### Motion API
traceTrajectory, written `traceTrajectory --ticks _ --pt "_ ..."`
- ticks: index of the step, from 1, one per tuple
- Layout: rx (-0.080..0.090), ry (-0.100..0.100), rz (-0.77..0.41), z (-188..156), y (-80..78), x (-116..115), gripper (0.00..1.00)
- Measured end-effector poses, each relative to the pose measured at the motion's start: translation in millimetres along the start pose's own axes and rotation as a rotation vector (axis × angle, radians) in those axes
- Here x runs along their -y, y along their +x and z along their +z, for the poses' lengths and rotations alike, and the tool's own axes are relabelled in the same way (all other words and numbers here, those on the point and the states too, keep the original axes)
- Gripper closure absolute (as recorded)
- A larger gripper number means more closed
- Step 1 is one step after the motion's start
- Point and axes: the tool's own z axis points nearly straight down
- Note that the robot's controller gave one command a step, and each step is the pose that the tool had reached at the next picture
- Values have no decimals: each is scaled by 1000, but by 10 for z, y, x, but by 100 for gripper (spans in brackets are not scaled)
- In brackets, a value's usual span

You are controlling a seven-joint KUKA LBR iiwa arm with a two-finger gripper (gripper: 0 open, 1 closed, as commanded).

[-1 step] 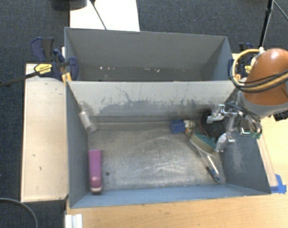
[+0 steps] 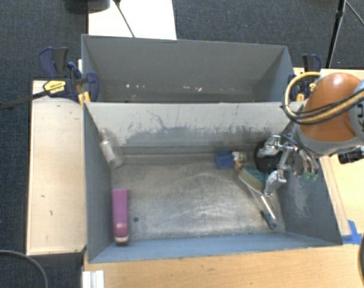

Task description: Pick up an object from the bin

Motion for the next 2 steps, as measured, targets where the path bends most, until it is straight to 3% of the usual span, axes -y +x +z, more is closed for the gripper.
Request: traceTrajectory --ticks 1,2 --pt "-6 1 -426 14 -83 -286 0" --pt "-8 -3 -289 19 -126 -104 0"
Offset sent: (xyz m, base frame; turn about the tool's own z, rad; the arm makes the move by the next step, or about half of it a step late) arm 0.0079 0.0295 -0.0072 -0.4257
